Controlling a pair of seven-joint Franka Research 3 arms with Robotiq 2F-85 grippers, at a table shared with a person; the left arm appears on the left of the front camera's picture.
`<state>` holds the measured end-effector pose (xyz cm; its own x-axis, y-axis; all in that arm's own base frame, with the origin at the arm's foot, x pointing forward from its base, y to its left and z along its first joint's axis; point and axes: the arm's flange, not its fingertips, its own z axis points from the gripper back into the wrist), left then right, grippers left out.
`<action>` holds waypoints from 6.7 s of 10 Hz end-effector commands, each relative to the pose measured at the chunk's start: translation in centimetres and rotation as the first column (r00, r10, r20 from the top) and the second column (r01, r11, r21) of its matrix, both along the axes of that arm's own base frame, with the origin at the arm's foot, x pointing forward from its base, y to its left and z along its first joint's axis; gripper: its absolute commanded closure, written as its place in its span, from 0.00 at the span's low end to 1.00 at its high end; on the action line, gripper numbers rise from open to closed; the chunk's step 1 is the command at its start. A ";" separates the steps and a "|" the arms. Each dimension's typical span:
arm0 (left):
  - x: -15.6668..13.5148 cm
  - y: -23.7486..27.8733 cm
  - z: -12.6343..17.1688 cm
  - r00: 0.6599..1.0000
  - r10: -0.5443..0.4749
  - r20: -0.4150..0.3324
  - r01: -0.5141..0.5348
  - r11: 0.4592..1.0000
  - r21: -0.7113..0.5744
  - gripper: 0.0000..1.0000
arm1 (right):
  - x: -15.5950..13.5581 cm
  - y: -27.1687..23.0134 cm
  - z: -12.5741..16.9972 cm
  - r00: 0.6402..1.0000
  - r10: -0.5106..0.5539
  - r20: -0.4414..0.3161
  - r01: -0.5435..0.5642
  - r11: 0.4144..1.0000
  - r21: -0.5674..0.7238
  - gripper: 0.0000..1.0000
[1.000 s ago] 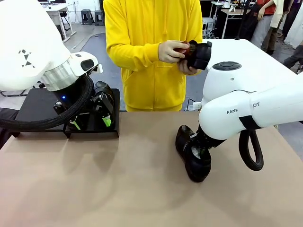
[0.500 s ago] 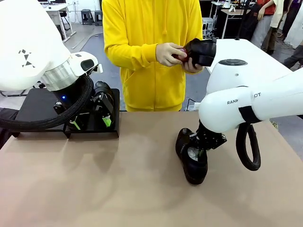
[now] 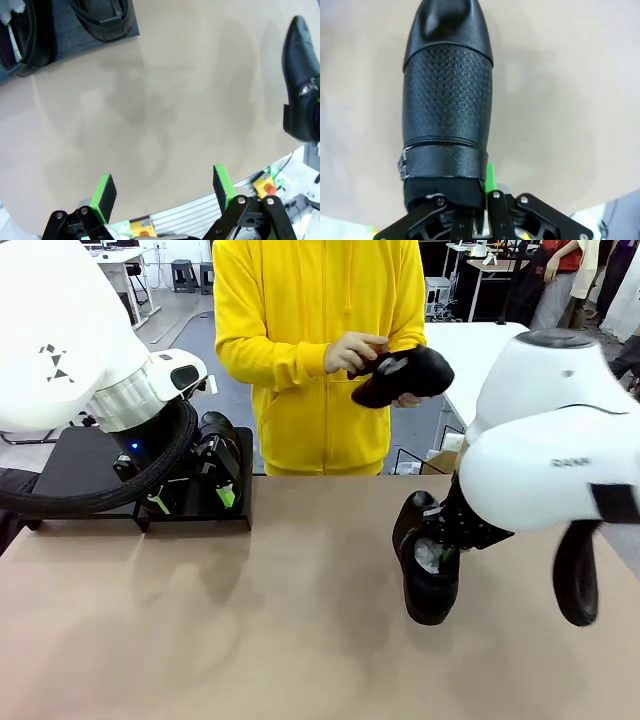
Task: Organize the shoes by placing them on the stand.
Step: Pick up one Shoe and place it in the middle of the table, then place the Shoe from the middle of the table onto the Shoes Stand.
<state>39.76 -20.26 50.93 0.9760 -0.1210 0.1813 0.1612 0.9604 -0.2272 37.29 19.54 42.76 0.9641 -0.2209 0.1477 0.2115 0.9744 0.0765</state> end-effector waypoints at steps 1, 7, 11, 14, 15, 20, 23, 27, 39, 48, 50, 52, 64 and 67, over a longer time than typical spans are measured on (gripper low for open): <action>0.0 0.2 0.2 1.000 -0.002 -0.004 0.002 1.000 -0.005 0.00 | -5.9 2.1 2.9 0.997 -0.059 0.057 0.059 0.998 0.002 1.00; -1.4 4.4 2.9 0.994 0.085 0.071 -0.089 0.994 0.055 0.00 | -3.1 3.0 0.8 0.999 -0.008 0.040 0.008 1.000 0.003 1.00; -1.1 6.0 4.2 0.993 0.087 0.082 -0.093 0.994 0.065 0.00 | -6.2 16.3 0.4 0.972 0.214 0.100 -0.219 0.975 0.043 1.00; -1.1 6.0 4.2 0.993 0.087 0.082 -0.093 0.994 0.065 0.00 | -6.8 22.7 -2.3 0.963 0.258 0.080 -0.263 0.963 0.055 1.00; -1.1 6.0 4.2 0.993 0.087 0.082 -0.093 0.994 0.065 0.00 | -6.0 24.1 -3.8 0.973 0.210 0.091 -0.216 0.975 0.058 1.00; -1.1 6.0 4.2 0.993 0.087 0.082 -0.093 0.994 0.065 0.00 | -4.9 28.8 -8.2 0.985 0.173 0.000 -0.172 0.980 0.099 0.85; -1.1 6.0 4.2 0.993 0.087 0.082 -0.093 0.994 0.065 0.00 | -5.1 28.8 -8.2 0.987 0.162 -0.016 -0.160 0.982 0.104 0.31; -1.1 6.0 4.2 0.993 0.087 0.082 -0.093 0.994 0.065 0.00 | -8.1 25.7 -4.9 0.991 0.123 -0.062 -0.112 0.982 0.151 0.00; -1.1 6.0 4.2 0.993 0.087 0.082 -0.093 0.994 0.065 0.00 | -8.7 26.2 -4.6 0.989 0.121 -0.083 -0.107 0.983 0.149 0.00; -1.1 6.0 4.2 0.993 0.087 0.082 -0.093 0.994 0.065 0.00 | -13.3 15.5 2.1 0.996 0.084 0.035 -0.086 0.994 0.067 0.00; -1.1 6.0 4.2 0.993 0.087 0.082 -0.093 0.994 0.065 0.00 | -13.9 10.6 3.4 0.999 0.006 0.033 -0.008 0.998 0.058 0.00; -2.5 4.3 2.8 0.995 0.096 0.032 -0.099 0.989 0.110 0.00 | -13.5 13.2 3.2 0.999 0.024 0.047 -0.027 0.998 0.050 0.00; -7.6 -1.7 -6.7 0.969 0.176 -0.173 -0.147 0.975 0.169 0.00 | -13.2 6.7 1.3 0.986 -0.164 -0.012 0.164 0.986 0.018 0.00; -7.6 -7.0 -8.0 0.975 0.133 -0.179 -0.110 0.985 0.131 0.00 | -15.1 2.4 0.8 0.954 -0.300 -0.009 0.299 0.949 0.103 0.00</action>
<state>31.31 -25.86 43.11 0.9993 -0.0314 -0.0184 0.0294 0.9947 -0.0982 25.15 24.23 45.58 0.8762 -0.4651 0.1262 0.4493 0.8831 0.1350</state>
